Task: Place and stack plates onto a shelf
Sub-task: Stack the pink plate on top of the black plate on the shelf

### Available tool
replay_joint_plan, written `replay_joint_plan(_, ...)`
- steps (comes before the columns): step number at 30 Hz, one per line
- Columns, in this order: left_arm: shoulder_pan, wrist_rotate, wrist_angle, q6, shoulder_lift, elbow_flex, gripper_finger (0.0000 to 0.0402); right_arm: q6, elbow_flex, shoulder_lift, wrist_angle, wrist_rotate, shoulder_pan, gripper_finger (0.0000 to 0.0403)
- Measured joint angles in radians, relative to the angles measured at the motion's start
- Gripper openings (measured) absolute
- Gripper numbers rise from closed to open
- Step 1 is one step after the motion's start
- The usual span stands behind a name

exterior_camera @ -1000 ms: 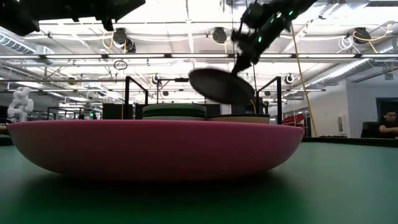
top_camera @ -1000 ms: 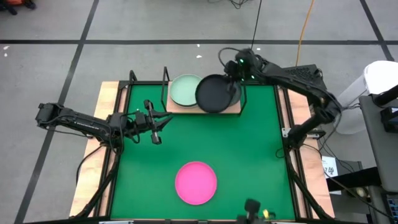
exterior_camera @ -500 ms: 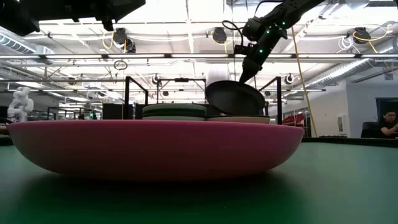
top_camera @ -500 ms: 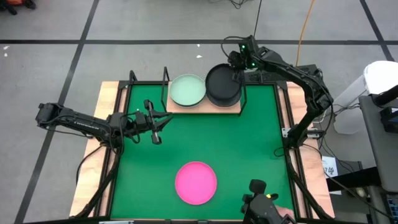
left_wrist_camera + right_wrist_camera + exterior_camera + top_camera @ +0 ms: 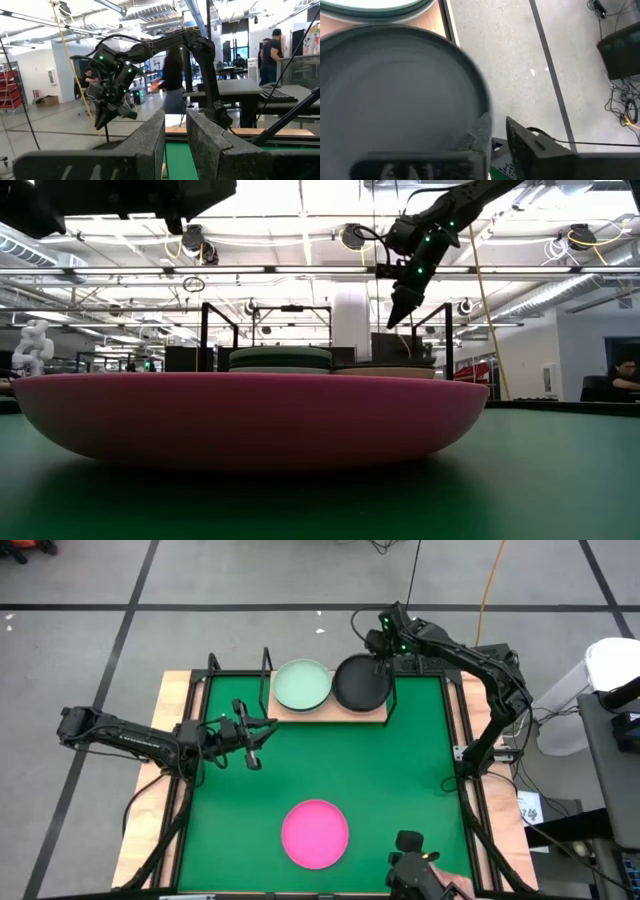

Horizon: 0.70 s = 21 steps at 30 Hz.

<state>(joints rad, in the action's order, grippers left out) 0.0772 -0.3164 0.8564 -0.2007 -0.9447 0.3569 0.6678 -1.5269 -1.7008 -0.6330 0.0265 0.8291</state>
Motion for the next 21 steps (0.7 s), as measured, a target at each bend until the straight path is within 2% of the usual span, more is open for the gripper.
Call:
replay_joint_plan(11,0.001,0.000,0.000,-0.003,0.000,0.000,0.0084,-0.008,0.002,0.014,0.045,0.000,-0.038,0.0106)
replay_joint_plan(21,0.003,0.003,0.001,-0.002,0.000,0.000,0.0084,-0.090,0.002,0.186,-0.028,0.005,-0.201,0.0096)
